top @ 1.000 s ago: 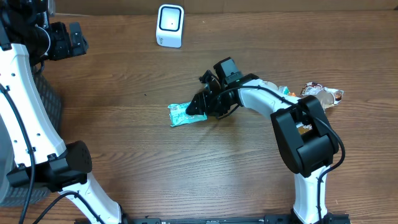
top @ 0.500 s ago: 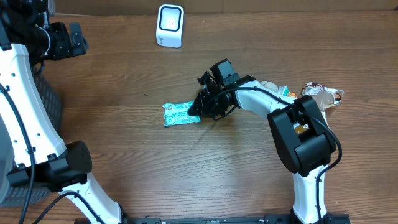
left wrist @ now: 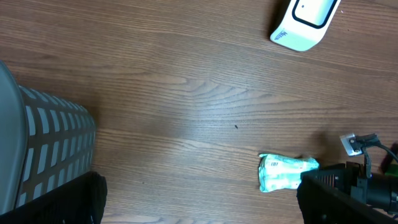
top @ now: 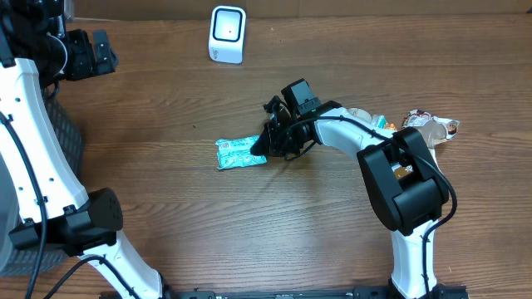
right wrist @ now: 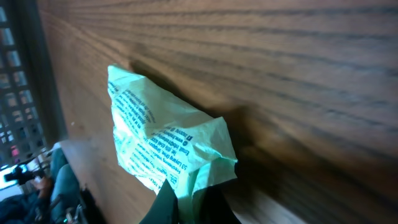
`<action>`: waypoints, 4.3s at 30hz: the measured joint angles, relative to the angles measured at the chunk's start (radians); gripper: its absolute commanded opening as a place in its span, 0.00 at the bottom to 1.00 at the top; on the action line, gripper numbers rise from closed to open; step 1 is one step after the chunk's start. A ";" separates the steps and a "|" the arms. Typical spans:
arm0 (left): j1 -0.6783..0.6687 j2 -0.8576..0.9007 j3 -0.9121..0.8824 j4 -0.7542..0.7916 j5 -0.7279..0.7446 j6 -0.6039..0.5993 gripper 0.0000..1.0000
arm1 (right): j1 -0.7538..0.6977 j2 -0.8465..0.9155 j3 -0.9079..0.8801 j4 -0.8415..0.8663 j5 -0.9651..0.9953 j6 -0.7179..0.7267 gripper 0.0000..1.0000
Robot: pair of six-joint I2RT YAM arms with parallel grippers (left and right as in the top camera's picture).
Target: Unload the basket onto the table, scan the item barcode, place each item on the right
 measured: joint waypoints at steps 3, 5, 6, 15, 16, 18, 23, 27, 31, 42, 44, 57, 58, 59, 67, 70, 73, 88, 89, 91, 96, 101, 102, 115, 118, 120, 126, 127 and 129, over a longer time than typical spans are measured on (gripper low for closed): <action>0.000 0.000 0.000 0.000 0.000 0.000 1.00 | -0.008 0.000 0.000 -0.005 -0.049 -0.006 0.04; 0.000 0.000 0.000 0.000 0.000 0.000 1.00 | -0.019 0.000 0.000 -0.006 -0.086 -0.020 0.04; 0.000 0.000 0.000 0.000 0.000 0.000 0.99 | -0.026 -0.002 0.000 -0.008 -0.103 -0.027 0.04; 0.000 0.000 0.000 0.000 0.000 0.000 1.00 | -0.044 -0.122 -0.002 -0.083 -0.161 -0.079 0.04; 0.000 0.000 0.000 0.000 0.000 0.000 1.00 | -0.044 -0.145 -0.002 -0.093 -0.165 -0.085 0.04; 0.000 0.000 0.000 0.000 0.000 0.000 1.00 | -0.044 -0.187 -0.002 -0.108 -0.171 -0.099 0.04; 0.000 0.000 0.000 0.000 0.000 0.000 1.00 | -0.058 -0.316 -0.002 -0.161 -0.178 -0.120 0.04; 0.000 0.000 0.000 0.002 0.000 0.000 1.00 | -0.116 -0.520 -0.009 -0.274 -0.177 -0.138 0.04; 0.000 0.000 0.000 0.002 0.000 0.000 0.99 | -0.190 -0.710 -0.023 -0.329 -0.163 -0.148 0.04; 0.000 0.000 0.000 0.002 0.000 0.000 1.00 | -0.222 -0.934 -0.018 -0.420 -0.132 -0.158 0.04; 0.000 0.000 0.000 0.002 0.000 0.000 1.00 | -0.222 -0.933 -0.018 -0.427 -0.126 -0.158 0.04; 0.000 0.000 0.000 0.002 0.000 0.000 1.00 | -0.076 -0.797 -0.006 -0.455 0.107 -0.092 0.04; 0.000 0.000 0.000 0.002 0.000 0.000 1.00 | -0.051 -0.752 0.020 -0.480 0.151 -0.082 0.04; 0.000 0.000 0.000 0.002 0.000 0.000 1.00 | -0.036 -0.717 0.047 -0.501 0.179 -0.079 0.04; 0.000 0.000 0.000 0.002 0.000 0.000 0.99 | 0.056 -0.286 0.673 -0.707 0.554 -0.110 0.04; 0.000 0.000 0.000 0.002 0.000 0.000 0.99 | 0.084 -0.179 0.848 -0.645 0.729 -0.176 0.04; 0.000 0.000 0.000 0.002 0.000 0.000 1.00 | 0.113 -0.114 0.897 -0.494 0.911 -0.299 0.04; 0.000 0.000 0.000 0.002 0.000 0.000 1.00 | 0.134 0.106 0.903 -0.042 1.213 -0.848 0.04; 0.000 0.000 0.000 0.002 0.000 0.000 1.00 | 0.134 0.108 0.903 -0.020 1.217 -0.882 0.04; 0.000 0.000 0.000 0.002 0.000 0.000 1.00 | 0.134 0.112 0.903 0.026 1.220 -0.951 0.04; 0.000 0.000 0.000 0.002 0.000 0.000 1.00 | 0.132 0.146 0.903 0.142 1.227 -1.119 0.04; 0.000 0.000 0.000 0.002 0.000 0.000 0.99 | 0.131 0.217 0.903 0.253 1.215 -1.302 0.04; 0.000 0.000 0.000 0.002 0.000 0.000 1.00 | 0.131 0.234 0.903 0.273 1.213 -1.344 0.04; 0.000 0.000 0.000 0.002 0.000 0.000 1.00 | 0.130 0.391 0.903 0.420 1.189 -1.541 0.04; 0.000 0.000 0.000 0.002 0.000 0.000 1.00 | 0.130 0.402 0.903 0.434 1.188 -1.547 0.04; 0.000 0.000 0.000 0.002 0.000 0.000 1.00 | 0.130 0.403 0.903 0.445 1.188 -1.549 0.04; 0.000 0.000 0.000 0.002 0.000 0.000 1.00 | 0.130 0.403 0.903 0.457 1.189 -1.550 0.04; 0.000 0.000 0.000 0.002 0.000 0.000 1.00 | 0.130 0.403 0.903 0.458 1.190 -1.550 0.04; 0.000 0.000 0.000 0.002 0.000 0.000 1.00 | 0.130 0.403 0.903 0.459 1.191 -1.550 0.04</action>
